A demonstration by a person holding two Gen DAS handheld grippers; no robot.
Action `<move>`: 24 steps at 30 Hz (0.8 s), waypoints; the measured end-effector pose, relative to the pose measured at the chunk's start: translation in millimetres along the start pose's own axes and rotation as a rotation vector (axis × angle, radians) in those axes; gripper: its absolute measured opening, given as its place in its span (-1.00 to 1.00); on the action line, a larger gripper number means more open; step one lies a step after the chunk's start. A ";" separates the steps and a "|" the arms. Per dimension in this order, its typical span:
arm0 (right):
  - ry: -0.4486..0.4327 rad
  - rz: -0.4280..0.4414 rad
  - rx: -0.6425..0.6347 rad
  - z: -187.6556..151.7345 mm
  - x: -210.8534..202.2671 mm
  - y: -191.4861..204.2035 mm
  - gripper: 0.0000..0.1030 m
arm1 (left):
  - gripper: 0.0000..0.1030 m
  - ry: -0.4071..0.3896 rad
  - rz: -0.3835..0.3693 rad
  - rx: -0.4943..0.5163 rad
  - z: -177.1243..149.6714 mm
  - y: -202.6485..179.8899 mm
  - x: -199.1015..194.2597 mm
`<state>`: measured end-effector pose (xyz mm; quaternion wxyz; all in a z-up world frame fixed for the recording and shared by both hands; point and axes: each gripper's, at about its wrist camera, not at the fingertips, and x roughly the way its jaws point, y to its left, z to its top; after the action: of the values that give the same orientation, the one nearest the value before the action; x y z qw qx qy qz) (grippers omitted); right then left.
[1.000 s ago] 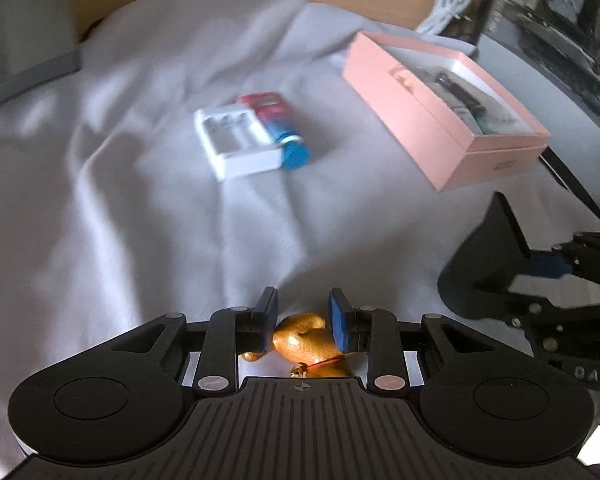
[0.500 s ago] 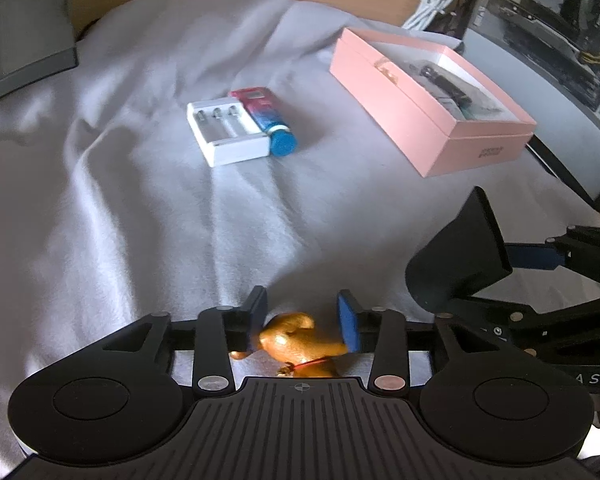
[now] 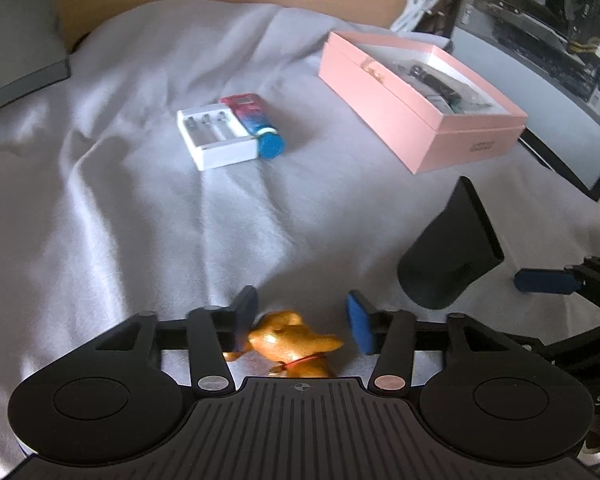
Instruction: Organize rigid objects
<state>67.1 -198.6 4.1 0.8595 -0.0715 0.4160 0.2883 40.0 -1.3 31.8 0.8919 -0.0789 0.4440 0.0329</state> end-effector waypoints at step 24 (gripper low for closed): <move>0.010 -0.042 -0.103 -5.9 8.7 18.5 1.00 | -0.38 -0.057 -0.095 -0.107 -8.4 23.0 -23.7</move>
<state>57.1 -181.8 -4.0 0.8583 -0.1257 0.4035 0.2910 16.2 20.2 43.1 0.8992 -0.1466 0.4120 0.0164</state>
